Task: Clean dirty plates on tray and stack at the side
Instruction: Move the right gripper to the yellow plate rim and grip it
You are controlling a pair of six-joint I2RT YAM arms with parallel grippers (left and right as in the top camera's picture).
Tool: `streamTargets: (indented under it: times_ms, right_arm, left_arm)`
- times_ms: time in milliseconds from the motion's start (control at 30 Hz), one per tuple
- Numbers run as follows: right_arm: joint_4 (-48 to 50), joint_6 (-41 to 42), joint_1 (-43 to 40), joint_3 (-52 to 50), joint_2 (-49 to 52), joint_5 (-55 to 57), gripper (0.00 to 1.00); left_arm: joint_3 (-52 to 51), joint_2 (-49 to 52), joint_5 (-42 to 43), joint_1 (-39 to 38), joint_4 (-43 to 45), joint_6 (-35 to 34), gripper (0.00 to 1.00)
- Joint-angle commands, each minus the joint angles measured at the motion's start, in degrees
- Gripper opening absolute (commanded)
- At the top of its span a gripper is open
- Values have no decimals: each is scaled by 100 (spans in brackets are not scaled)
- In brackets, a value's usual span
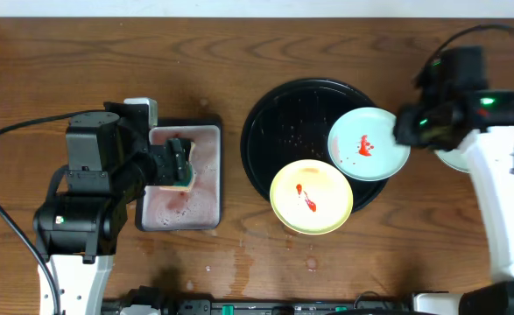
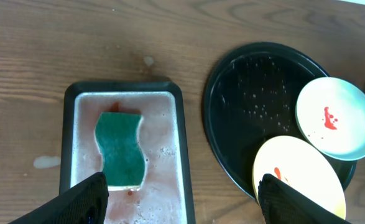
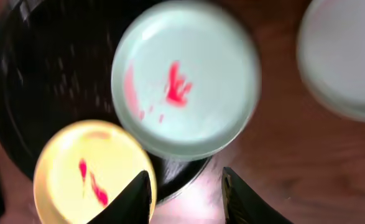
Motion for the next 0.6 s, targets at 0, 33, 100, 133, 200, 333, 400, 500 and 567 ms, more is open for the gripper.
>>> streamTargets:
  times_ms: [0, 33, 100, 133, 200, 333, 400, 500, 567]
  right_arm:
    - [131, 409, 361, -636, 26, -122, 33]
    - [236, 494, 476, -861, 26, -144, 33]
    - [459, 616, 713, -1255, 26, -155, 33]
    - [542, 662, 804, -1381, 26, -155, 34]
    - [793, 804, 1058, -1707, 26, -153, 34]
    - [1147, 1108, 1440, -2151, 26, -151, 34]
    - [1285, 1261, 1554, -2337, 26, -131, 33]
    - [1440, 1473, 1609, -2632, 26, -2, 33]
    - [1537, 1473, 1609, -2752, 26, 2, 33]
  left_arm:
    - [111, -15, -55, -2, 2, 118, 78]
    - [111, -15, -55, -2, 2, 118, 78]
    - [111, -15, -55, -2, 9, 138, 78]
    - [111, -15, -55, -2, 17, 138, 78]
    - [111, -15, -52, -2, 31, 138, 78]
    - [111, -15, -52, -2, 24, 138, 78]
    - [111, -15, -52, -2, 22, 138, 78]
    - [111, -15, -52, -2, 20, 136, 78]
    - [111, -15, -52, -2, 20, 138, 78]
